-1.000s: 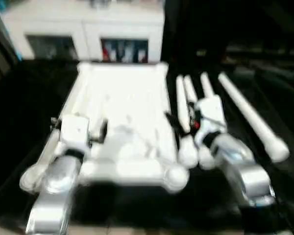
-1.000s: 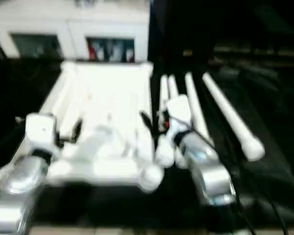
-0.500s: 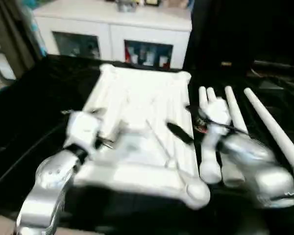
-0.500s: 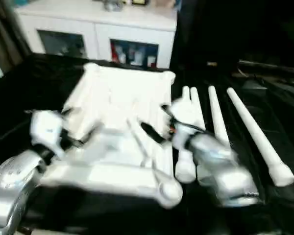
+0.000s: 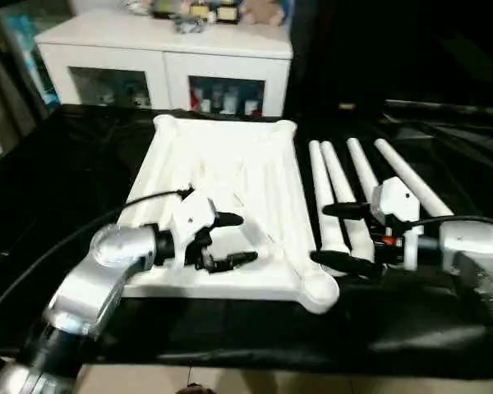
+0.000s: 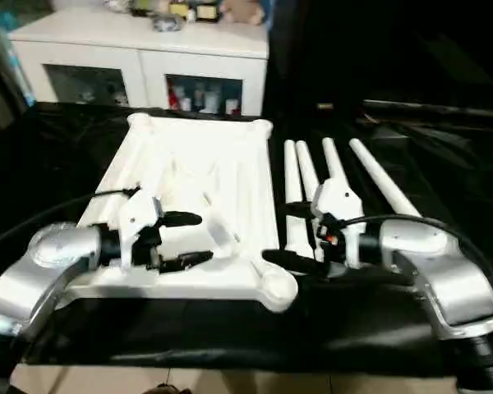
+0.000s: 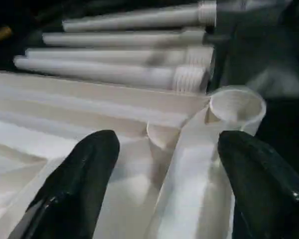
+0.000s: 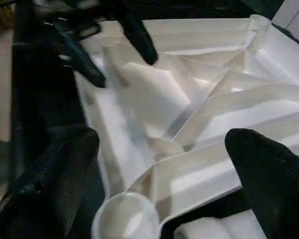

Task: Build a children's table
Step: Move to table, then move table base

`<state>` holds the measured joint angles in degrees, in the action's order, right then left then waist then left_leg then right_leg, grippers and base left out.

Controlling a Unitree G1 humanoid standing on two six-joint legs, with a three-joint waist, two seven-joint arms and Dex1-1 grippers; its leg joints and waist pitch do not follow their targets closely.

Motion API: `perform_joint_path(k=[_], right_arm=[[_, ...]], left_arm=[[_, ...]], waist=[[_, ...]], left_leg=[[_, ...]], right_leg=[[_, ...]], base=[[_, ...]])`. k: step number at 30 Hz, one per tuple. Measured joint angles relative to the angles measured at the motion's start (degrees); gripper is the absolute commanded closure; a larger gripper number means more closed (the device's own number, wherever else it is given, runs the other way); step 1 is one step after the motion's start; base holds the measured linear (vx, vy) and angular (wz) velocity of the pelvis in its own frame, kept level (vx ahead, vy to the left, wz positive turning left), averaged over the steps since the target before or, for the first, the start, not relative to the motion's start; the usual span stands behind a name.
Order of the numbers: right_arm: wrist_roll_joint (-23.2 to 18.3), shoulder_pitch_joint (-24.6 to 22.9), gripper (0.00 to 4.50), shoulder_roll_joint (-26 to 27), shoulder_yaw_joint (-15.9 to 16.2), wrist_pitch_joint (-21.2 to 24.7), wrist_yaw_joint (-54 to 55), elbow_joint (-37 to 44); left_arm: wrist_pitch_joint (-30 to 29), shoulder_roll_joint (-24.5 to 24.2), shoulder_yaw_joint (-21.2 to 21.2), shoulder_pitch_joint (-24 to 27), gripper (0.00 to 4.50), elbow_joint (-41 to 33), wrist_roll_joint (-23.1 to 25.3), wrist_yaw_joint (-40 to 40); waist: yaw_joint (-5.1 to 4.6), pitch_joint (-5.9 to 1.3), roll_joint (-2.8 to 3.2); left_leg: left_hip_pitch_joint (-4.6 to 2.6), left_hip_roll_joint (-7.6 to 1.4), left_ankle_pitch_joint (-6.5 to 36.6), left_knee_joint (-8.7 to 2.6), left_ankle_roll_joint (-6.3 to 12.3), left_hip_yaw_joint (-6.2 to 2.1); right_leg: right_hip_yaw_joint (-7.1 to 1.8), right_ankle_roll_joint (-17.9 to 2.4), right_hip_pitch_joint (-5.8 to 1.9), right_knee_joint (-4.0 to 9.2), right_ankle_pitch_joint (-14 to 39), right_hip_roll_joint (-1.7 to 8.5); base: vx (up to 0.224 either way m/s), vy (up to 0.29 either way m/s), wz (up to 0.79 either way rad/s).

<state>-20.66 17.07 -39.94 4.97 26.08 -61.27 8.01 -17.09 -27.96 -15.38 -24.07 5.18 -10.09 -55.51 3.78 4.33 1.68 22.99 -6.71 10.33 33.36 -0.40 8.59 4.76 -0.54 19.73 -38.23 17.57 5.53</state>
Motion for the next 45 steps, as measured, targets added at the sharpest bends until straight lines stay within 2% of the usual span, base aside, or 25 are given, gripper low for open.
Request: perform_joint_path(k=[1,2,3,4,5,6,7,8,9,11,14,17,20,22,26,30,32,39,45], right_arm=[[0.0,-0.81,0.0,-0.75,-0.16,0.02,-0.17,0.18],[0.01,-0.25,0.0,-0.81,-0.09,0.08,-0.18,0.07],[0.0,0.19,0.0,-0.37,-0.04,0.08,0.1,-0.05],[-0.1,0.32,0.0,-0.02,-0.08,0.06,0.39,0.16],[-0.2,0.11,0.0,0.41,-0.16,0.06,0.94,0.33],[-0.21,-0.54,0.0,0.56,-0.18,0.11,1.37,0.31],[-0.2,-1.21,0.0,0.96,-0.14,0.25,1.59,0.22],[-0.35,-1.36,0.0,1.41,-0.27,0.42,2.26,0.33],[-1.04,-1.37,0.0,1.93,-0.97,0.87,3.08,0.42],[-2.1,-1.71,0.0,2.2,-2.86,1.63,4.09,0.71],[-2.25,-3.56,0.0,0.91,-3.53,2.7,3.84,1.83],[-2.26,-4.36,0.0,0.13,-3.13,3.44,2.87,2.48],[-2.27,-4.35,0.0,-0.94,-2.79,3.73,2.06,3.31],[-2.2,-4.39,0.0,-1.27,-2.4,3.8,2.0,3.34],[-2.01,-5.16,0.0,-1.78,-2.12,3.8,1.92,4.64],[-1.91,-5.28,0.0,-1.83,-1.54,3.87,1.81,4.96],[-1.85,-5.29,0.0,-1.86,-0.87,3.88,1.48,4.96],[-1.74,-5.28,0.0,-2.33,-0.11,3.88,1.01,4.95],[-1.58,-5.2,0.0,-2.31,0.07,3.87,0.84,4.95]], left_arm=[[-0.01,0.3,-0.89,-1.6,1.04,1.17,0.7,0.02],[0.34,0.7,-0.77,-2.58,1.11,2.21,1.19,0.09],[0.34,1.62,-0.81,-2.81,1.22,4.79,1.79,0.34],[0.31,2.57,-1.13,-2.76,1.32,7.51,2.35,0.8],[0.31,3.24,-1.34,-2.9,1.43,9.37,2.71,0.93],[0.63,3.7,-1.34,-2.99,1.51,9.98,2.75,0.85],[1.03,3.88,-1.36,-2.93,1.59,10.29,2.73,0.77],[1.21,3.79,-1.25,-2.72,1.68,10.36,2.46,0.59],[1.21,3.56,-1.12,-2.26,1.79,9.69,1.74,-0.03],[1.18,3.26,-1.08,-1.4,1.89,7.82,0.22,-1.47],[2.22,2.91,-2.03,-0.71,2.17,6.86,0.33,-3.15],[4.08,3.45,-2.74,-0.72,2.39,7.63,1.47,-3.93],[4.8,3.7,-4.52,-0.92,2.72,7.67,2.07,-5.45],[5.02,3.45,-5.34,-0.91,2.77,7.71,2.74,-5.62],[6.99,2.99,-6.76,-1.29,3.19,9.39,5.44,-5.51],[8.13,2.37,-7.88,-1.55,3.34,9.54,6.65,-6.65],[8.82,1.58,-8.29,-1.7,3.58,9.7,7.23,-7.08],[9.39,-0.69,-8.86,-1.38,4.08,9.68,8.85,-8.0],[9.18,-0.7,-8.52,-0.89,4.49,9.31,8.9,-7.85]], waist=[[1.26,-0.25,-0.59],[2.43,-0.68,-2.86],[3.46,-0.88,-1.93],[4.29,-1.0,-1.16],[4.34,-0.95,-0.5],[4.04,-0.69,-0.26],[3.83,-0.49,-0.37],[3.58,-0.44,-0.21],[3.29,-0.48,-0.18],[2.36,-0.52,-0.21],[1.39,-0.49,-0.4],[0.97,-0.5,-0.38],[0.87,-0.57,-0.49],[0.84,-0.57,-0.48],[0.98,-0.59,-0.5],[1.25,-0.6,-0.51],[1.33,-0.6,-0.5],[1.23,-0.6,-0.5],[1.05,-0.61,-0.53]], left_leg=[[0.39,-0.27,-0.02,-0.24,-0.01,1.49],[0.94,-0.11,-0.29,0.94,-1.31,3.26],[1.17,0.01,0.31,3.65,-2.36,0.85],[0.45,-0.03,0.22,6.06,-2.26,-2.25],[-0.44,0.02,1.18,6.16,-1.51,-3.5],[-0.53,-0.26,0.94,5.24,-1.45,-2.87],[-0.51,-0.69,0.88,4.51,-1.46,-2.36],[-0.37,-1.14,0.89,3.77,-1.47,-2.13],[-0.37,-1.14,0.88,3.25,-1.46,-2.0],[-0.41,-1.13,0.86,2.93,-1.43,-1.49],[-0.75,-1.12,0.86,2.62,-1.42,-0.43],[-0.8,-1.13,0.86,1.89,-1.42,-0.08],[-0.77,-1.21,0.12,1.52,-0.57,0.16],[-0.77,-1.32,-0.59,1.55,-0.47,0.4],[-0.81,-1.45,-0.56,1.04,-0.46,0.79],[-0.56,-1.73,-0.53,0.79,-0.41,1.08],[-0.43,-1.89,-0.58,0.8,-0.35,1.12],[-0.68,-2.08,-0.62,0.82,-0.56,1.41],[-0.75,-2.12,-0.63,0.84,-0.58,1.59]], right_leg=[[-0.34,-1.08,-0.25,-3.16,1.42,0.02],[-2.54,1.68,0.69,-3.96,2.64,0.29],[-2.32,2.35,1.0,-4.11,2.06,0.45],[-2.36,2.21,0.84,-4.01,1.54,-0.34],[-2.12,1.99,1.08,-3.74,1.04,-0.47],[-2.34,1.67,1.31,-3.24,0.79,-0.62],[-2.34,1.12,1.2,-2.21,0.47,-0.82],[-2.23,0.07,0.99,-0.67,-0.34,-1.25],[-2.12,-0.61,0.76,0.25,-1.11,-1.2],[-2.0,-0.81,0.23,1.84,-3.82,-0.87],[-1.98,0.44,0.27,2.17,-3.99,-0.13],[-2.14,0.78,0.54,2.89,-3.79,-0.1],[-2.14,0.63,0.94,3.09,-4.5,-0.12],[-2.25,0.82,1.16,3.0,-5.57,-0.09],[-2.31,0.82,1.48,3.08,-5.7,-0.09],[-2.28,0.94,2.0,2.99,-5.76,-0.23],[-2.23,0.94,2.19,2.94,-5.76,-0.32],[-2.25,0.89,2.13,2.89,-5.79,-0.3],[-2.31,0.85,2.13,2.9,-5.84,-0.27]], base=[[-0.081,-0.038,0.1],[-0.081,-0.038,0.1],[0.027,-0.106,0.05],[0.0,0.0,0.0],[0.0,0.0,0.0],[-0.08,0.011,0.04],[-0.121,0.018,0.1],[-0.121,0.018,0.1],[-0.034,0.056,-0.1],[-0.015,0.068,-0.15],[-0.003,0.018,-0.03],[0.0,0.0,0.0],[0.0,0.0,0.0],[0.0,0.0,0.0],[0.0,0.0,0.0],[0.039,-0.02,-0.02],[0.0,0.0,0.0],[0.0,0.0,0.0],[0.0,0.0,0.0]])
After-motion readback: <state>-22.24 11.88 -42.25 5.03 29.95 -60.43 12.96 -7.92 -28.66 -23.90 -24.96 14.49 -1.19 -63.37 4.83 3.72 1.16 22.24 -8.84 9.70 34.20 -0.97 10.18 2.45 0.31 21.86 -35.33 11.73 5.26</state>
